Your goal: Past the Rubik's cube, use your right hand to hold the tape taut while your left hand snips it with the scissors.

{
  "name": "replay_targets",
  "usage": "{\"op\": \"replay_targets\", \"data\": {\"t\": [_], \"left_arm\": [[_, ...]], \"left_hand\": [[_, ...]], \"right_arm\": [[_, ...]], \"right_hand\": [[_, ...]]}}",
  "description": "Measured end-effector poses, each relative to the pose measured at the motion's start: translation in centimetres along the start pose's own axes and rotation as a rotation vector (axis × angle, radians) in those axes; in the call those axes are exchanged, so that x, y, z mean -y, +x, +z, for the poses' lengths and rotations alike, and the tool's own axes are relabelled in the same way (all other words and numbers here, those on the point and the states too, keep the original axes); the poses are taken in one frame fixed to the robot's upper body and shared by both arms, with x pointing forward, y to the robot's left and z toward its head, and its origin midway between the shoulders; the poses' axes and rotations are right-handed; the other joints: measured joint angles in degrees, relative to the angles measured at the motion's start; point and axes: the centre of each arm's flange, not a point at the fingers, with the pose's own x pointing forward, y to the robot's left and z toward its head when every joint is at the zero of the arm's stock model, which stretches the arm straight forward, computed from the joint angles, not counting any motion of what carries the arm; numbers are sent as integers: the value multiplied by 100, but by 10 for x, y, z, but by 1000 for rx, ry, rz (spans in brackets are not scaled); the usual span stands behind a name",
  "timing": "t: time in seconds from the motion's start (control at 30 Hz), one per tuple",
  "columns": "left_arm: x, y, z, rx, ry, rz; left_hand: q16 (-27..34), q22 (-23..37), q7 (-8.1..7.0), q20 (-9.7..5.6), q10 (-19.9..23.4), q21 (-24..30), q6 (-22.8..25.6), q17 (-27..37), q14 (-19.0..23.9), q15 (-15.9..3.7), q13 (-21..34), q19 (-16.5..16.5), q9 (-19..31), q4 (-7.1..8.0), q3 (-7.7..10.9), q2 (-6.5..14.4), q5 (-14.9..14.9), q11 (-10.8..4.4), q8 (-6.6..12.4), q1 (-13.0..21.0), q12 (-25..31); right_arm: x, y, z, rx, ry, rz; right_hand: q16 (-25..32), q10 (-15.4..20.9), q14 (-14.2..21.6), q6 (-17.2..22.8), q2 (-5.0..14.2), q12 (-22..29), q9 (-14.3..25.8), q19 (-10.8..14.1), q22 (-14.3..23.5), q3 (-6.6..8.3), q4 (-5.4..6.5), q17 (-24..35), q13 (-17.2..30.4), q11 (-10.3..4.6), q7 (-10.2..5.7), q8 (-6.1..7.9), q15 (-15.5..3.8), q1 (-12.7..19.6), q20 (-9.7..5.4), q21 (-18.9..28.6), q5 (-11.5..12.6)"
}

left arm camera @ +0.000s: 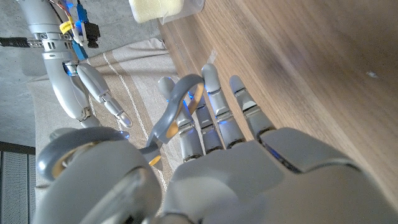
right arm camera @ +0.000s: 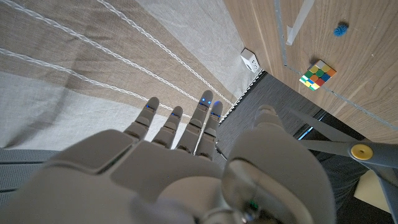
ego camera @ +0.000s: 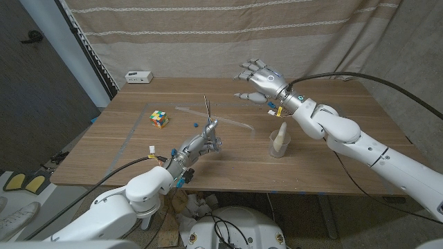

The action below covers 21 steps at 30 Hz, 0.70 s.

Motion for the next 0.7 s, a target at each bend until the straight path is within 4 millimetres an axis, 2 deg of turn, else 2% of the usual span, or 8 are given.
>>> {"op": "replay_targets", "data": {"t": [0.33,0.57,0.7], "left_arm": [[2,-3,-2,2,-1,10],[7,-6,-5,1,-11,11],[10,-8,-8,-5,-20,9]], "left_hand": [[0,0,30,0,20,-43,31,-105,0,0,0,0,-116,0,0,11,66,20,-65,63,0],[0,-25,62,0,41,-65,62,-183,23,-23,0,0,-228,1,1,28,66,41,-106,106,0],[0,-26,62,0,50,-65,62,-239,54,-8,0,0,-258,1,1,11,113,50,-110,123,0]], "right_arm": [[-7,4,0,4,34,75],[-13,3,1,5,48,114],[-15,3,2,9,51,133]], "right_hand": [[21,110,0,84,-7,0,16,-9,0,22,-145,-24,-27,-30,-83,0,0,173,-10,-56,43],[43,241,56,93,-44,0,16,-7,1,46,-233,-28,-32,-2,-92,-84,13,302,-11,-79,105],[43,304,61,70,-51,0,16,14,1,57,-268,-27,-32,62,-69,-133,18,386,-32,-121,127]]}}
